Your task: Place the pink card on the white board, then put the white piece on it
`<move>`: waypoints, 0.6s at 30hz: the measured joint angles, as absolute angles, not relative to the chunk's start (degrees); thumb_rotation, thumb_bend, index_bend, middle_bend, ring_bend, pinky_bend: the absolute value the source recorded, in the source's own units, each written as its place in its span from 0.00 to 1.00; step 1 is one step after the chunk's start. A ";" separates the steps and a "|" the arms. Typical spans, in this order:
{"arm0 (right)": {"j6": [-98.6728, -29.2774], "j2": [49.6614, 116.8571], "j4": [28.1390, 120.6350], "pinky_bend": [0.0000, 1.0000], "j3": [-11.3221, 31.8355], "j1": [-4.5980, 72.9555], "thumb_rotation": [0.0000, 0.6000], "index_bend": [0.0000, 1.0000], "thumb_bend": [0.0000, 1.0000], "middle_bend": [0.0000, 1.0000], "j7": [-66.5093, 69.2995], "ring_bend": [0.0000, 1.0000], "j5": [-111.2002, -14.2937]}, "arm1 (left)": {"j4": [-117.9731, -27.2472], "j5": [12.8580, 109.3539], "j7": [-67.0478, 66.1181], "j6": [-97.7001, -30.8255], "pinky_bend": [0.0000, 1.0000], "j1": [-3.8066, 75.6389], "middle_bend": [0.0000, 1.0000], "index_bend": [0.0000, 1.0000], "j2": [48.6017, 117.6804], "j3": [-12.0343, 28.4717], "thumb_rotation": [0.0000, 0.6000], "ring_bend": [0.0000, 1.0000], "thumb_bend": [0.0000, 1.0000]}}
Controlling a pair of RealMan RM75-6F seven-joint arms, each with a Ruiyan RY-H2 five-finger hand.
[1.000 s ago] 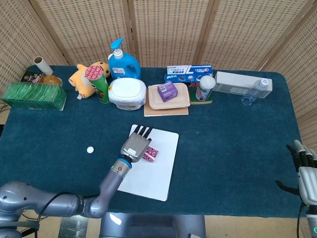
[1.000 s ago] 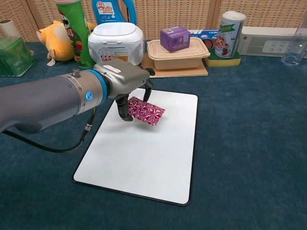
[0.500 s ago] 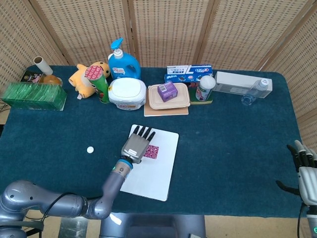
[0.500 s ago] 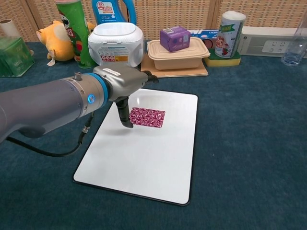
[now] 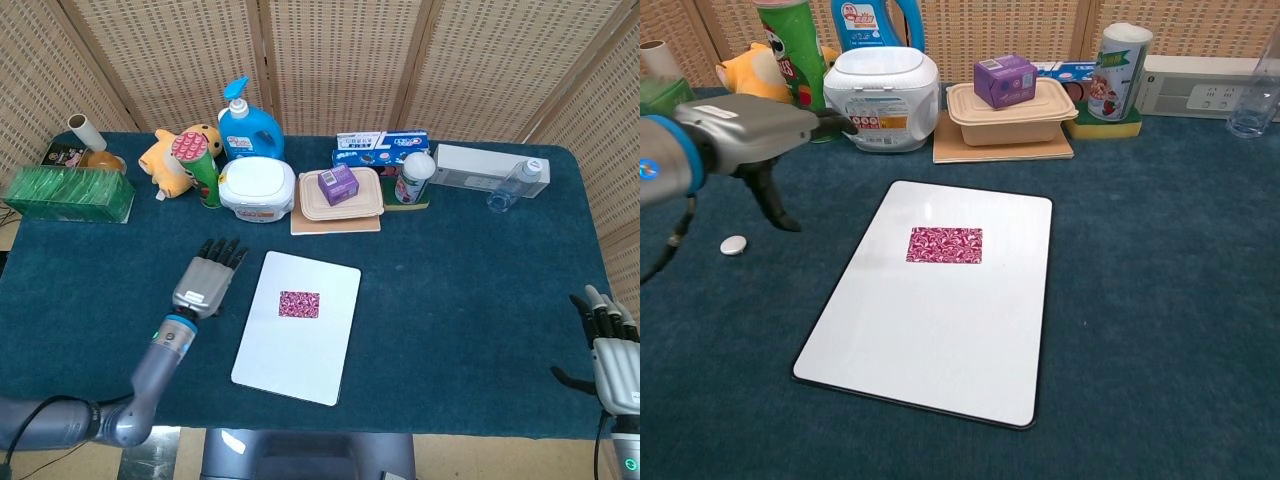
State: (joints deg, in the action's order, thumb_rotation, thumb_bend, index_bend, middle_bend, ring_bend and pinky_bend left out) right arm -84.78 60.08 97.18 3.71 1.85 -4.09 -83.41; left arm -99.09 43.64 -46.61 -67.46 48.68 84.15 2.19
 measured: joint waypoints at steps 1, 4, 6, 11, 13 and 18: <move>-84.87 60.20 97.17 0.00 3.69 1.84 1.00 0.07 0.00 0.00 -4.23 0.00 -83.46 | -98.81 44.48 -45.24 -67.37 0.06 47.86 0.00 0.03 83.58 1.57 1.00 0.00 0.15; -84.81 60.53 97.10 0.00 3.62 1.86 1.00 0.07 0.00 0.00 -4.65 0.00 -83.45 | -97.50 47.53 -40.29 -66.81 0.06 45.41 0.00 0.17 82.16 -0.03 1.00 0.00 0.17; -84.71 60.67 97.07 0.00 3.54 1.91 1.00 0.07 0.00 0.00 -4.89 0.00 -83.49 | -96.29 49.99 -36.83 -66.32 0.06 43.81 0.00 0.27 81.37 -0.93 1.00 0.00 0.18; -84.49 60.90 96.97 0.00 3.41 2.02 1.00 0.07 0.00 0.00 -5.01 0.00 -83.62 | -93.10 53.75 -32.57 -65.20 0.06 40.69 0.00 0.32 80.49 -2.52 1.00 0.00 0.18; -84.26 60.89 96.95 0.00 3.36 2.07 1.00 0.07 0.00 0.00 -4.93 0.00 -83.56 | -92.07 54.23 -32.00 -64.95 0.06 40.08 0.00 0.32 80.63 -2.68 1.00 0.00 0.18; -84.10 60.94 96.89 0.00 3.38 2.20 1.00 0.07 0.00 0.00 -4.94 0.00 -83.47 | -89.61 54.27 -30.83 -64.05 0.06 39.22 0.00 0.32 81.65 -2.28 1.00 0.00 0.18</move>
